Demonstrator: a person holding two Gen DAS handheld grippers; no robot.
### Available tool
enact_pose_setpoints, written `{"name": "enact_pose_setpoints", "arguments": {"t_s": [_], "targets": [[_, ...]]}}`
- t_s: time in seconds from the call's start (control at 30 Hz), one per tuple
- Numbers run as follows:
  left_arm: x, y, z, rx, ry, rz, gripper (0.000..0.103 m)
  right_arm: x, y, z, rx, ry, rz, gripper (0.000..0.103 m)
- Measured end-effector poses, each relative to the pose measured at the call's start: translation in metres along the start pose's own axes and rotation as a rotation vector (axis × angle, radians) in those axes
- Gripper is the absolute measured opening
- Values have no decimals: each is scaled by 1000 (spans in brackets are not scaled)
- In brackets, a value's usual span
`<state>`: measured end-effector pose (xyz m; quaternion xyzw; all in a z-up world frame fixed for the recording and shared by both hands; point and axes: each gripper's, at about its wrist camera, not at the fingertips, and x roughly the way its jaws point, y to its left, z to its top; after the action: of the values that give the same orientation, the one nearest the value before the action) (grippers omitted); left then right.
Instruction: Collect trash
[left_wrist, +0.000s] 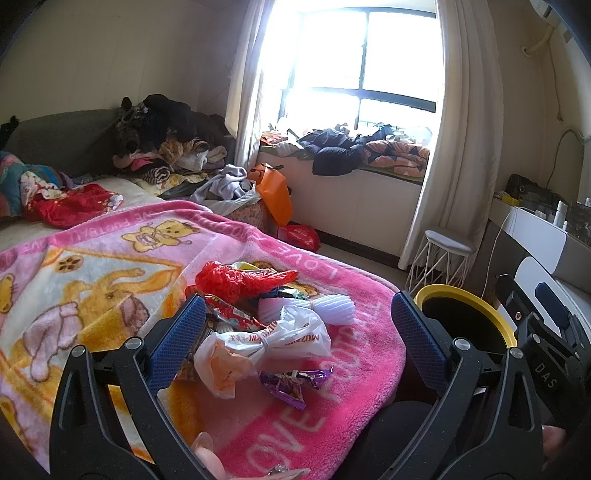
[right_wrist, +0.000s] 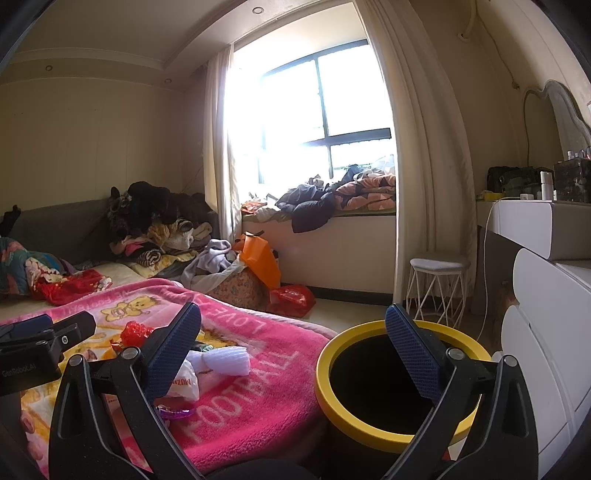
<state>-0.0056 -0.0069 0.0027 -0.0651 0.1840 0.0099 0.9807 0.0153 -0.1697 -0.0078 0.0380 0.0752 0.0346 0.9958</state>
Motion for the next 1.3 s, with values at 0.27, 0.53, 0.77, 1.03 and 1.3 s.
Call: {"name": "enact_pose_setpoints", "arguments": {"t_s": [0.27,0.53,0.77,1.03,1.3], "targets": [[2,1,-4,-6,15,-8,92,1,0,-6,-2,9,6,97],[11,12,-2,-11,41,9,92,6,8,-9,-12,32,55,97],[17,33,-1,-51,47,47,92,12,23,-5,-40,61,129,97],[18,53,7,-83,38,95,92,23,50,2,-61,91,219,97],[18,81,16,-116,25,145,92,38,87,5,-80,135,324,97]]}}
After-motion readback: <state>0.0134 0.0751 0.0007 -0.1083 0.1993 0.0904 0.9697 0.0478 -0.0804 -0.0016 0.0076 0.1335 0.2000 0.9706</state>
